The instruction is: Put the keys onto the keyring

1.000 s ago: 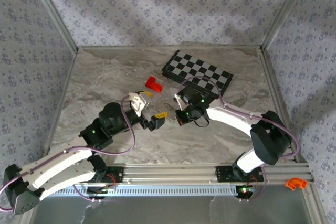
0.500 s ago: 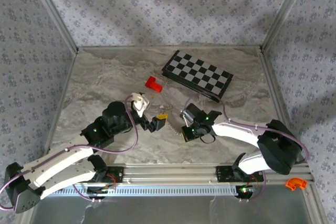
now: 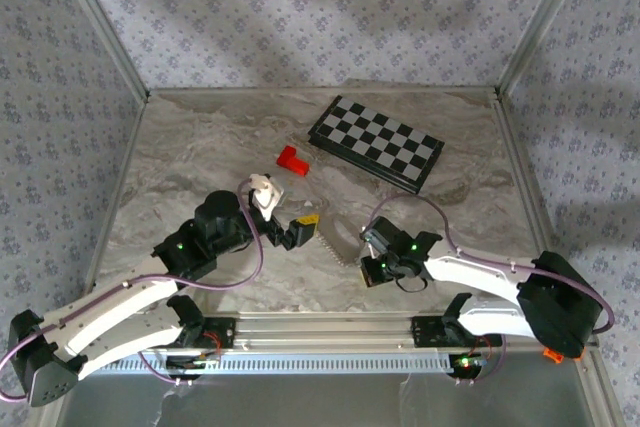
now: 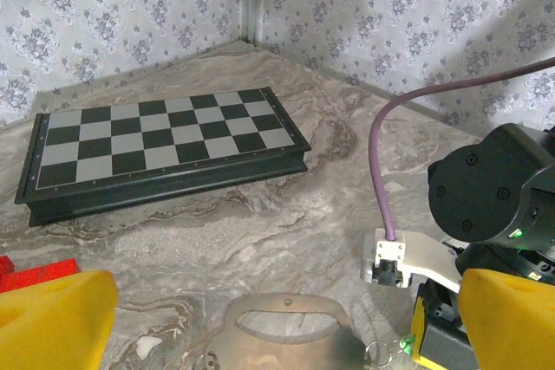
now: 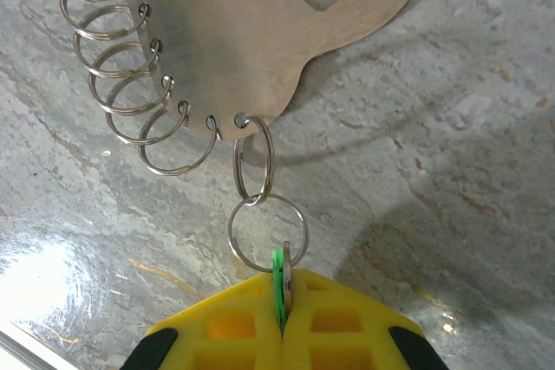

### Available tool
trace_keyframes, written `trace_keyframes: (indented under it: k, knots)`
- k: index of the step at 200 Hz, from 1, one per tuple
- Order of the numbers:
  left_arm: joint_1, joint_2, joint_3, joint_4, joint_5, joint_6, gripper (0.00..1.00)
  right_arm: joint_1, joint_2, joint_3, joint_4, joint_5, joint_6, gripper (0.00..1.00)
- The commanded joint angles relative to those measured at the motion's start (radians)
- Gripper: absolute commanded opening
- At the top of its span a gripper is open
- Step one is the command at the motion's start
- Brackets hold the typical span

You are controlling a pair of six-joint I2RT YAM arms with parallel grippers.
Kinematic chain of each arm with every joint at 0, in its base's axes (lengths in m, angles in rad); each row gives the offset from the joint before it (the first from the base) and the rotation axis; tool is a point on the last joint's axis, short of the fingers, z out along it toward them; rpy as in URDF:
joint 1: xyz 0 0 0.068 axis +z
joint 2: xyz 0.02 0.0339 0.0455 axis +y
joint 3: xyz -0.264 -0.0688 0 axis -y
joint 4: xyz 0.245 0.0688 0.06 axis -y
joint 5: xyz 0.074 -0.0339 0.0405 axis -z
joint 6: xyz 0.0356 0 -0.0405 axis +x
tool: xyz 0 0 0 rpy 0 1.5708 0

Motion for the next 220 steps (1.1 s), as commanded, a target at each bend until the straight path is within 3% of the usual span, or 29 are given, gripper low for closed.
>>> trace_keyframes:
  k: [1, 100, 168, 220]
  knots:
    - [0.006, -0.009, 0.031, -0.006, 0.004, -0.027, 1.0, 0.003, -0.024, -0.022, -0.003, 0.012, 0.03, 0.01]
    - [0.006, -0.006, 0.007, 0.029, -0.021, -0.037, 1.0, 0.006, -0.065, -0.08, 0.005, 0.032, 0.06, 0.14]
    - [0.006, -0.017, 0.007, 0.007, -0.024, -0.047, 1.0, 0.006, -0.169, -0.083, -0.074, 0.074, 0.06, 0.31]
    - [0.005, 0.004, 0.075, -0.167, -0.166, -0.088, 1.0, 0.002, -0.358, -0.054, -0.198, 0.13, 0.082, 0.45]
